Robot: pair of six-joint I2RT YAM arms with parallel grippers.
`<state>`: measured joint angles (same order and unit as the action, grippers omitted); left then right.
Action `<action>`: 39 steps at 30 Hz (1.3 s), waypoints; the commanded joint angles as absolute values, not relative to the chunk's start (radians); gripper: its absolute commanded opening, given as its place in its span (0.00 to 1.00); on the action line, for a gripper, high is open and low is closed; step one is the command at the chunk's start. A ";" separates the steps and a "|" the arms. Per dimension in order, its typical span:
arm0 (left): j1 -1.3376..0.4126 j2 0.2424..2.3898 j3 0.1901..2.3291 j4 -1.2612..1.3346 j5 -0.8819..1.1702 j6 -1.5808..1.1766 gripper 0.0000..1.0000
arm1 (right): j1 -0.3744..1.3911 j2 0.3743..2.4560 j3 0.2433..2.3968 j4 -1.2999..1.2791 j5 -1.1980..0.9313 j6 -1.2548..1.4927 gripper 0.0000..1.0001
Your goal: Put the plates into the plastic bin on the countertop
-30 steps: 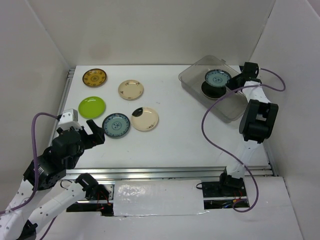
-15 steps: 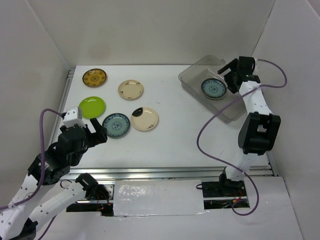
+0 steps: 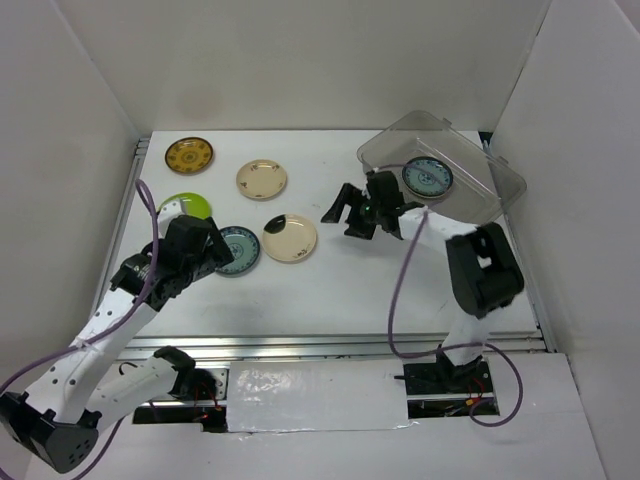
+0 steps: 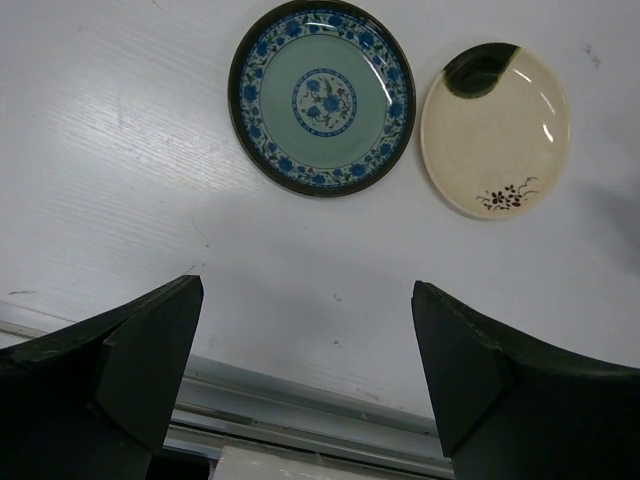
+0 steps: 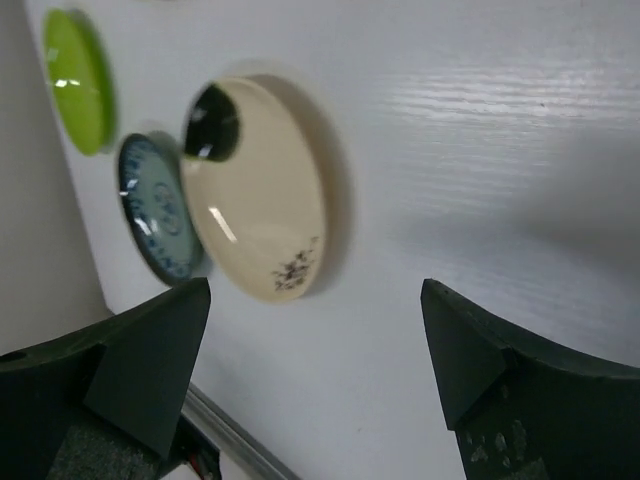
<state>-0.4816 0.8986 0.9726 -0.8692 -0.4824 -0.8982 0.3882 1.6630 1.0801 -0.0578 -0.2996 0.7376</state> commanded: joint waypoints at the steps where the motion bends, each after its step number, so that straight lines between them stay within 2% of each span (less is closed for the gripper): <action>1: -0.410 0.871 0.948 -0.773 -0.378 -0.902 0.99 | 0.408 1.837 1.124 0.114 -0.445 0.773 0.93; 6: -0.269 0.876 0.891 -0.707 -0.170 -0.828 0.99 | 0.429 1.997 1.244 0.069 -0.460 0.785 0.88; 10: -0.200 0.855 0.841 -0.681 -0.094 -0.802 0.99 | 0.451 2.120 1.337 -0.015 -0.460 0.801 0.73; 11: -0.187 0.851 0.838 -0.680 -0.080 -0.799 0.99 | 0.453 2.137 1.353 -0.024 -0.462 0.805 0.64; 13: -0.158 0.836 0.834 -0.684 -0.051 -0.784 0.99 | 0.446 2.140 1.361 -0.038 -0.471 0.816 0.53; 18: -0.106 0.805 0.833 -0.712 -0.028 -0.759 0.99 | 0.462 2.160 1.414 -0.110 -0.482 0.781 0.45; 20: -0.088 0.798 0.828 -0.712 -0.015 -0.755 0.99 | 0.469 2.161 1.417 -0.127 -0.485 0.779 0.20; 21: -0.084 0.792 0.825 -0.719 -0.011 -0.750 0.99 | 0.471 2.143 1.410 -0.127 -0.479 0.781 0.02; 23: -0.078 0.784 0.827 -0.726 -0.008 -0.741 0.99 | 0.474 2.100 1.375 -0.112 -0.445 0.787 0.00; 27: -0.071 0.773 0.856 -0.752 -0.012 -0.698 0.99 | 0.471 1.852 1.298 -0.164 -0.318 0.769 0.00; 31: -0.071 0.775 0.856 -0.749 0.020 -0.689 0.99 | 0.407 1.666 1.357 -0.377 -0.117 0.720 0.00; 35: -0.074 0.755 0.836 -0.739 0.037 -0.698 0.99 | 0.201 1.621 1.471 -0.465 -0.081 0.698 0.00; 39: -0.072 0.724 0.746 -0.724 0.020 -0.822 0.99 | -0.047 1.727 1.565 -0.499 -0.057 0.732 0.00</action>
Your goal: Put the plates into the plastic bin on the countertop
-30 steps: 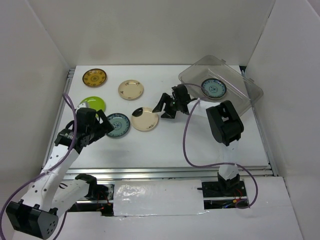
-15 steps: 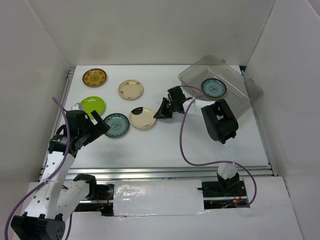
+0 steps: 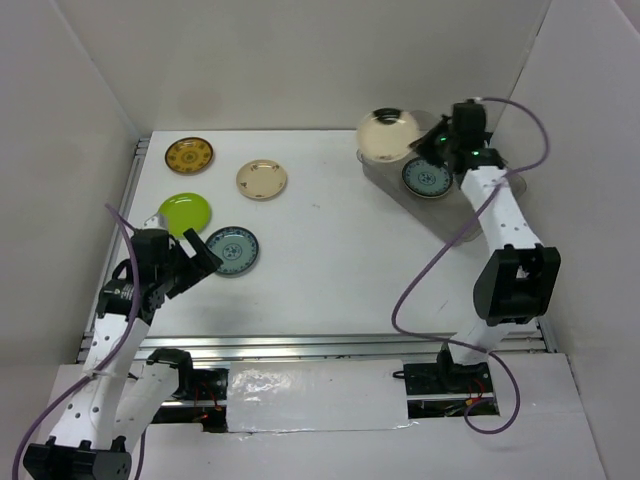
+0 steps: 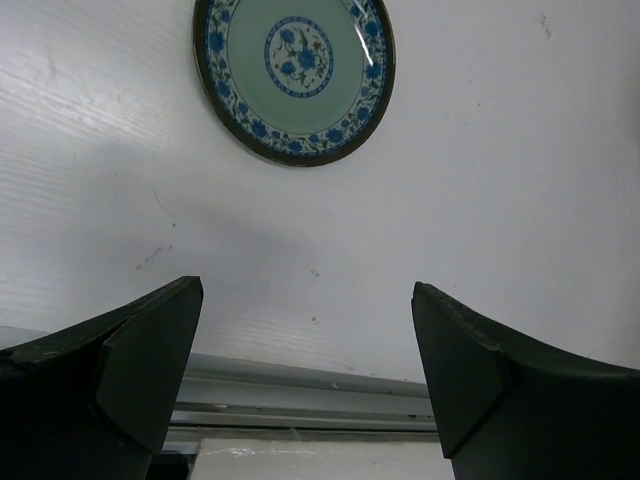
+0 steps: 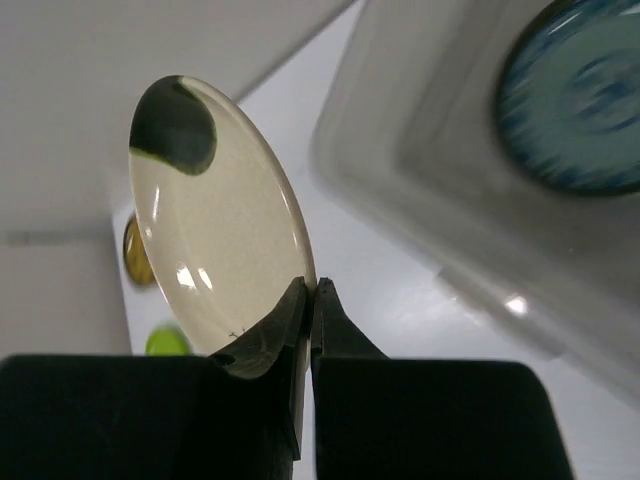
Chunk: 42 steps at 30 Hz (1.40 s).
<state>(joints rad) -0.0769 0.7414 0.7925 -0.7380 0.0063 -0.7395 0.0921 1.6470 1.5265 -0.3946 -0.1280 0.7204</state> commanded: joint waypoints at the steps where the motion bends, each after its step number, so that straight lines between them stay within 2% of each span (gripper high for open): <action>1: -0.071 0.719 0.726 -0.707 0.023 -0.842 0.99 | -0.075 1.747 1.568 -0.480 -0.061 0.735 0.00; 7: -0.066 0.713 0.656 -0.580 0.097 -0.870 0.99 | -0.213 1.891 1.609 -0.397 -0.092 0.744 0.00; 11: -0.057 0.765 0.664 -0.592 0.041 -0.862 0.99 | -0.235 2.037 1.739 -0.443 -0.136 0.724 0.00; 14: -0.037 0.796 0.635 -0.578 0.040 -0.885 0.99 | -0.236 2.049 1.731 -0.443 -0.132 0.732 0.03; 16: -0.028 0.802 0.615 -0.554 0.054 -0.897 0.99 | -0.236 2.020 1.689 -0.434 -0.104 0.748 0.55; 17: -0.025 0.801 0.612 -0.554 0.045 -0.903 0.99 | -0.235 2.004 1.672 -0.431 -0.097 0.749 0.70; 18: -0.026 0.802 0.614 -0.558 0.031 -0.913 0.99 | -0.232 1.987 1.660 -0.443 -0.084 0.753 0.98; 23: -0.014 0.785 0.562 -0.552 -0.060 -1.011 0.99 | -0.181 1.772 1.528 -0.453 0.052 0.761 1.00; 28: 0.029 0.808 0.476 -0.425 -0.067 -1.069 0.99 | -0.048 1.501 1.349 -0.396 0.043 0.717 1.00; 32: 0.049 0.897 0.423 -0.219 -0.051 -1.085 0.99 | 0.058 1.301 1.126 -0.174 -0.285 0.719 1.00; 33: 0.051 0.929 0.420 -0.186 -0.037 -1.080 0.96 | 0.078 1.269 1.089 -0.140 -0.372 0.730 1.00; 36: 0.060 1.040 0.410 -0.070 -0.008 -1.072 0.90 | 0.173 1.171 0.954 -0.046 -0.455 0.756 1.00; 40: 0.061 1.185 0.428 -0.031 0.009 -1.084 0.81 | 0.323 1.106 0.922 -0.060 -0.422 0.744 1.00; 42: 0.061 1.216 0.420 -0.009 0.009 -1.092 0.71 | 0.356 1.080 0.904 -0.060 -0.416 0.750 1.00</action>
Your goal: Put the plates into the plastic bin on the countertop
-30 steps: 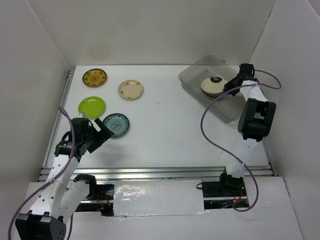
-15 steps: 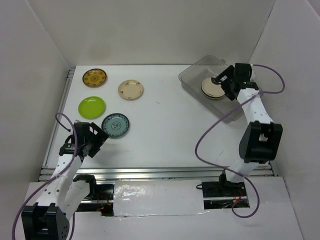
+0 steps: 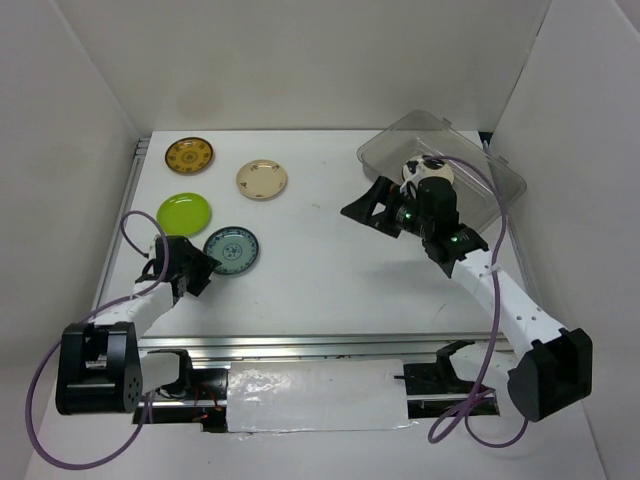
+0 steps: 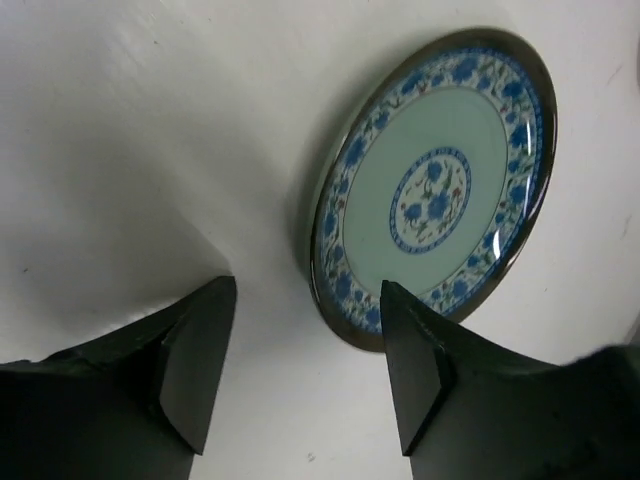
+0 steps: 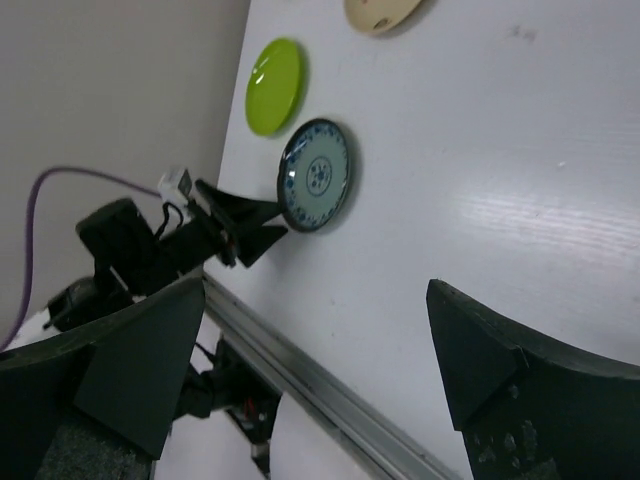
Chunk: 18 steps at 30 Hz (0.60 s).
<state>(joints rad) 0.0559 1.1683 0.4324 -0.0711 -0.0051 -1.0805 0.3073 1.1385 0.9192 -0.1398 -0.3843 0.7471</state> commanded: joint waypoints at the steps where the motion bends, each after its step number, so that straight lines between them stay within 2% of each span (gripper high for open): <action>1: 0.061 1.244 0.419 -0.009 0.009 -1.101 0.69 | 0.385 1.069 0.896 -0.058 -0.399 0.753 1.00; 2: 0.061 1.256 0.416 0.023 0.011 -1.103 0.65 | 0.397 1.063 0.890 -0.058 -0.391 0.756 1.00; 3: 0.060 1.270 0.416 0.026 0.012 -1.106 0.55 | 0.412 1.055 0.885 -0.064 -0.384 0.756 1.00; 5: 0.060 1.301 0.417 0.034 0.012 -1.106 0.44 | 0.439 1.042 0.881 -0.081 -0.357 0.756 1.00; 6: 0.060 1.313 0.413 0.038 0.014 -1.111 0.32 | 0.446 1.037 0.873 -0.081 -0.351 0.755 1.00; 8: 0.060 1.318 0.405 0.057 0.020 -1.111 0.22 | 0.456 1.035 0.859 -0.069 -0.353 0.758 1.00; 10: 0.060 1.310 0.399 0.061 0.040 -1.104 0.05 | 0.466 1.049 0.839 -0.046 -0.359 0.762 1.00; 11: 0.058 1.305 0.402 0.049 0.041 -1.103 0.00 | 0.480 1.058 0.825 -0.035 -0.362 0.764 1.00; 16: -0.036 1.151 0.471 -0.070 0.037 -1.031 0.00 | 0.540 1.179 0.842 -0.005 -0.336 0.684 1.00; 18: -0.105 1.068 0.503 -0.072 0.113 -0.965 0.00 | 0.569 1.247 0.888 -0.024 -0.298 0.637 1.00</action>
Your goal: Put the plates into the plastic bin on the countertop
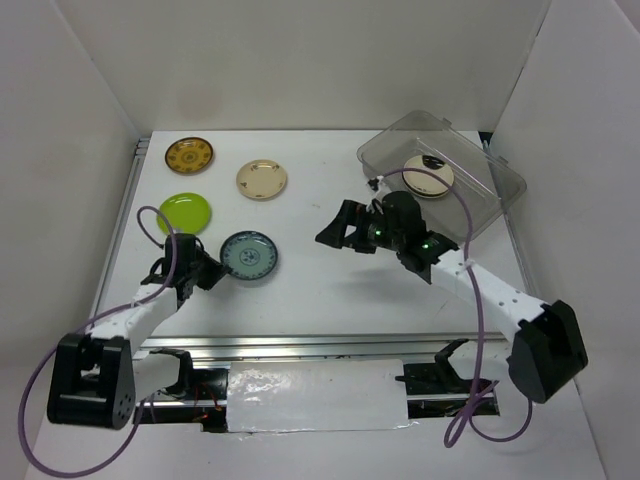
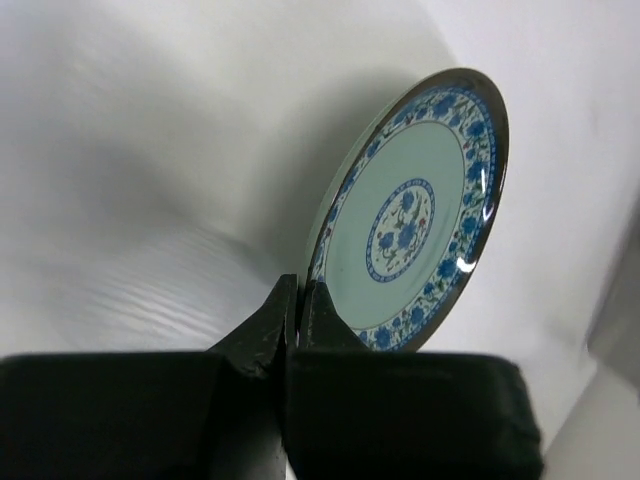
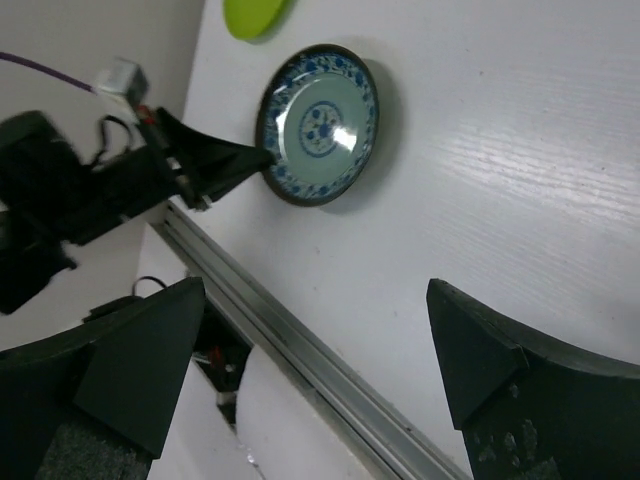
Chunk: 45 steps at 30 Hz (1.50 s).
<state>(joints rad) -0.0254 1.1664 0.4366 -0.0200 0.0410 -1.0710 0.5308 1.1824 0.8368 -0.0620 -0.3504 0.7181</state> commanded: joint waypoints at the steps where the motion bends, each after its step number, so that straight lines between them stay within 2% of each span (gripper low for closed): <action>1: -0.129 1.051 0.518 -0.074 0.142 -0.947 0.00 | 0.575 1.267 0.899 -0.032 -0.293 0.624 1.00; 5: -0.239 1.023 0.619 -0.155 0.254 -0.870 0.00 | 0.598 1.362 0.942 -0.035 -0.278 0.597 1.00; 11: -0.313 0.971 0.655 -0.147 0.373 -0.864 0.00 | 0.621 1.462 0.956 -0.029 -0.291 0.615 0.98; 14: -0.333 0.980 0.681 -0.144 0.403 -0.861 0.00 | 0.618 1.468 0.940 -0.005 -0.328 0.643 0.76; 15: -0.339 0.986 0.692 -0.153 0.405 -0.859 0.00 | 0.618 1.460 0.930 0.029 -0.330 0.652 0.54; 16: -0.344 0.992 0.698 -0.176 0.396 -0.856 0.02 | 0.618 1.451 0.919 0.056 -0.334 0.658 0.40; 17: -0.348 1.002 0.718 -0.193 0.384 -0.854 0.24 | 0.618 1.427 0.907 0.063 -0.312 0.675 0.00; 18: -0.350 1.003 0.727 -0.219 0.358 -0.857 0.45 | 0.617 1.411 0.902 0.058 -0.292 0.686 0.00; 19: -0.348 1.003 0.741 -0.282 0.285 -0.857 0.87 | 0.614 1.395 0.896 0.045 -0.270 0.705 0.00; 20: -0.350 0.991 0.777 -0.323 0.234 -0.865 0.99 | 0.588 1.364 0.891 0.035 -0.224 0.716 0.00; 22: -0.348 0.965 0.816 -0.408 0.113 -0.883 0.99 | 0.536 1.335 0.899 -0.024 -0.166 0.758 0.00; 26: -0.333 0.855 0.877 -0.604 -0.272 -0.984 0.99 | 0.306 1.287 0.983 -0.164 -0.043 0.788 0.00; 29: -0.287 0.825 0.882 -0.623 -0.380 -1.006 0.99 | 0.099 1.350 1.092 -0.219 0.047 0.808 0.00; 31: -0.235 0.844 0.888 -0.609 -0.388 -0.994 0.99 | -0.052 1.457 1.193 -0.229 0.023 0.827 0.00; 34: -0.149 0.909 0.914 -0.586 -0.354 -0.962 0.99 | -0.162 1.640 1.371 -0.273 -0.046 0.818 0.00; 39: -0.020 1.049 0.998 -0.523 -0.152 -0.848 0.99 | -0.230 1.906 1.641 -0.373 -0.083 0.765 0.00; 42: 0.093 1.191 1.070 -0.558 -0.076 -0.781 0.99 | -0.268 2.012 1.718 -0.380 -0.107 0.768 0.00; 45: 0.173 1.241 1.077 -0.532 -0.008 -0.761 0.99 | -0.272 2.104 1.817 -0.425 -0.110 0.756 0.02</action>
<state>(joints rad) 0.1009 1.2114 1.0409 -0.5560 -0.1181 -0.8333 -0.2615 2.0571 1.6978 -0.3622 -0.0837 0.7731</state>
